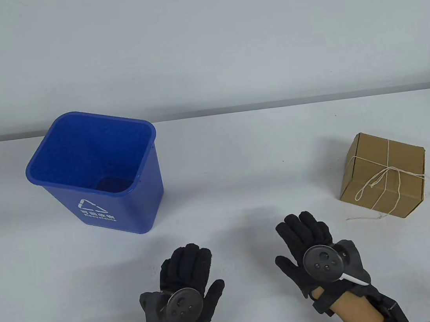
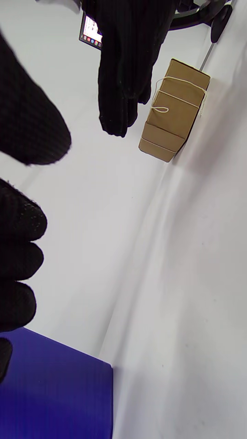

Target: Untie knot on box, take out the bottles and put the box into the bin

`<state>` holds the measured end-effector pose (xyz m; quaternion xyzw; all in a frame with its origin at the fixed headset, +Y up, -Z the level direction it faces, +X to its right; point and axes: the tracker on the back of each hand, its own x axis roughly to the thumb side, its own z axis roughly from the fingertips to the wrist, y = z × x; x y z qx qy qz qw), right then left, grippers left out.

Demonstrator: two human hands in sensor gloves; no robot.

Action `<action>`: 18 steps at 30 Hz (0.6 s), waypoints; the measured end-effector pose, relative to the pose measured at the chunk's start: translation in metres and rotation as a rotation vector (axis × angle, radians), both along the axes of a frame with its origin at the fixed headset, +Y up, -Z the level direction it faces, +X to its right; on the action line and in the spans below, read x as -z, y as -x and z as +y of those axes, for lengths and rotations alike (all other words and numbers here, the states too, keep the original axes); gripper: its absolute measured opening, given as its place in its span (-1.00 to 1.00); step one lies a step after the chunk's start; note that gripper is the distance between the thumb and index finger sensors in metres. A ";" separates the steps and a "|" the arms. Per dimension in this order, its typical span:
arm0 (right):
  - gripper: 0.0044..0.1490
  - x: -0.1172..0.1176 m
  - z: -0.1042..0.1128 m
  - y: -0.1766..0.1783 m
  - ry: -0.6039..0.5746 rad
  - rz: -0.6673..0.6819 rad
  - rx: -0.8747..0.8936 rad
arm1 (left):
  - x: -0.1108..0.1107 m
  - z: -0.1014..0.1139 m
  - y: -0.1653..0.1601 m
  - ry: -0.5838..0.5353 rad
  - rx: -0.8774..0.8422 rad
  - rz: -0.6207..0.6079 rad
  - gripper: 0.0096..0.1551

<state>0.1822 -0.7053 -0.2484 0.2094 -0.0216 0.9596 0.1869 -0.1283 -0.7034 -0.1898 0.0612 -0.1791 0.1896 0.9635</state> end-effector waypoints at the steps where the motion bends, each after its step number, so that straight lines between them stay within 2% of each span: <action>1: -0.06 0.004 0.000 -0.006 0.007 -0.018 0.008 | 0.000 -0.001 0.000 0.005 0.001 -0.001 -0.04; 14: -0.06 0.041 0.023 -0.084 -0.004 -0.225 0.057 | 0.003 -0.006 -0.002 0.029 0.035 0.014 -0.05; 18: -0.07 0.051 0.028 -0.113 -0.064 -0.278 0.015 | 0.005 -0.007 0.000 0.034 0.037 0.034 -0.05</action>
